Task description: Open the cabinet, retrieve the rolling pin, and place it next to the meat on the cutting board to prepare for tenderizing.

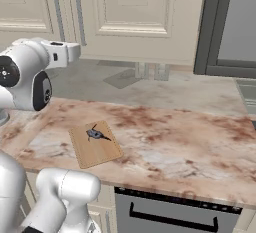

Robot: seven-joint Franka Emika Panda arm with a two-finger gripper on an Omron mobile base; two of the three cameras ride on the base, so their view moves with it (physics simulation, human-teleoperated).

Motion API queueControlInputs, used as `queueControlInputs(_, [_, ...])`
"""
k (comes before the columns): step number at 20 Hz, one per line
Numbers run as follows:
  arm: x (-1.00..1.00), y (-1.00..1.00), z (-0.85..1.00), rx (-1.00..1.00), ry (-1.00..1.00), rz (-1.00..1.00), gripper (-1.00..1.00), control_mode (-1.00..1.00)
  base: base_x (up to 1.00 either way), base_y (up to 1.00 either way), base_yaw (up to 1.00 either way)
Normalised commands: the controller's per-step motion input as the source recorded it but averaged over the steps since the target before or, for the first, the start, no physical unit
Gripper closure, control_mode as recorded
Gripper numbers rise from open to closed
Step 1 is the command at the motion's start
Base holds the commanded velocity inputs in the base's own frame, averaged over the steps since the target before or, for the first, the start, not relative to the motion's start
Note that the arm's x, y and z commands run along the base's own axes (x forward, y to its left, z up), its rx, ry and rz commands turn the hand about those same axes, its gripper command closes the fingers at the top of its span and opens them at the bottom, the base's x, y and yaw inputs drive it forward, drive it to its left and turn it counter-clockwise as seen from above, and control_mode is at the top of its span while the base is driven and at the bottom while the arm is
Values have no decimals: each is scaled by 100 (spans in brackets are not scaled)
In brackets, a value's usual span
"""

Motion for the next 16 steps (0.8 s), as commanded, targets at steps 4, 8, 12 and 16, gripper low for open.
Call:
queueControlInputs(4, [33, 0, 10, 0, 0, 0, -100, -100, 0, 0, 0])
queueControlInputs(8, [46, -2, 12, 0, 0, 0, -100, -100, 0, 0, 0])
queueControlInputs(12, [44, -12, 10, 0, 1, 0, -100, -100, 0, 0, 0])
queueControlInputs(16, [43, -12, 10, 0, 3, 0, -100, -100, 0, 0, 0])
